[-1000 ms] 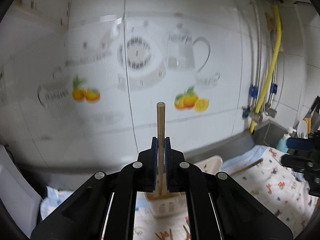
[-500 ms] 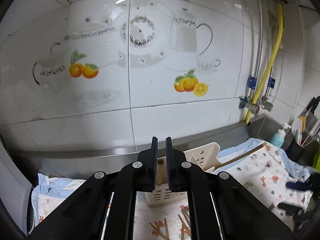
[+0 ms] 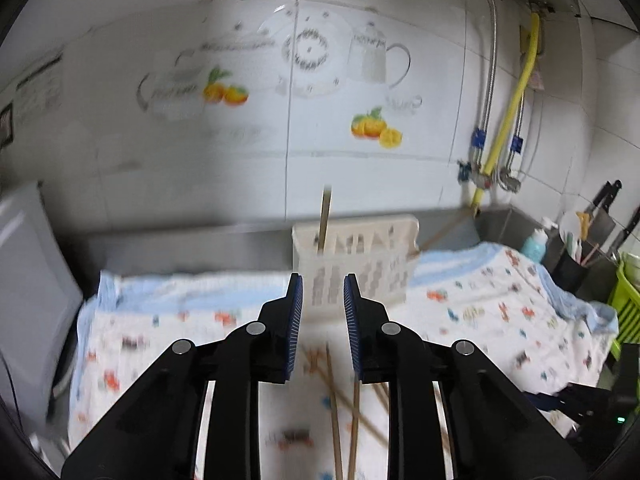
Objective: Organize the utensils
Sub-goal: 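Move the left gripper back to the chopsticks and close on one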
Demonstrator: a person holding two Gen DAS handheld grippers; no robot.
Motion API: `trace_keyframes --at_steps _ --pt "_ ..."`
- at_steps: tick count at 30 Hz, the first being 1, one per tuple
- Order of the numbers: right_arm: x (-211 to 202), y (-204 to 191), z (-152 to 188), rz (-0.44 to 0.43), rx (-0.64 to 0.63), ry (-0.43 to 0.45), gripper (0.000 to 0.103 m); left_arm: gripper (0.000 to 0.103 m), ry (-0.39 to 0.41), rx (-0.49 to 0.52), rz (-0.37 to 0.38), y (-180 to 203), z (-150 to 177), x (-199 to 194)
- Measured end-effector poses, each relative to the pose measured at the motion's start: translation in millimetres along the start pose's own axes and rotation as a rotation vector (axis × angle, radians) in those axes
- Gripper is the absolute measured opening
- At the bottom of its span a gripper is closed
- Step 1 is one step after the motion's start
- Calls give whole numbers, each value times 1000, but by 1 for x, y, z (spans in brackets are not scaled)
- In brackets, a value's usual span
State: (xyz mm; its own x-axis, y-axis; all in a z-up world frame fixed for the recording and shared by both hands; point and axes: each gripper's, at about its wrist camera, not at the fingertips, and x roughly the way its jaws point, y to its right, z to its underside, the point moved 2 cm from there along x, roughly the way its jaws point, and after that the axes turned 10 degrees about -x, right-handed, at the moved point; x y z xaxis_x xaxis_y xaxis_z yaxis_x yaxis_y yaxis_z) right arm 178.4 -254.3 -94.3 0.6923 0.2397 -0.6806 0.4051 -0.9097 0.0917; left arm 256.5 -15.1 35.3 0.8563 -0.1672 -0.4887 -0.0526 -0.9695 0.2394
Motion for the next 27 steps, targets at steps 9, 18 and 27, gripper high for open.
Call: trace_keyframes --at_steps 9,18,27 --pt "30 -12 23 -6 48 -42 25 22 -98 -68 -3 -20 80 -15" --pt "49 -11 28 -18 69 -76 16 21 -219 -129 21 -17 133 -2" --pt "51 -8 35 -26 75 -76 7 21 -321 -161 39 6 164 25"
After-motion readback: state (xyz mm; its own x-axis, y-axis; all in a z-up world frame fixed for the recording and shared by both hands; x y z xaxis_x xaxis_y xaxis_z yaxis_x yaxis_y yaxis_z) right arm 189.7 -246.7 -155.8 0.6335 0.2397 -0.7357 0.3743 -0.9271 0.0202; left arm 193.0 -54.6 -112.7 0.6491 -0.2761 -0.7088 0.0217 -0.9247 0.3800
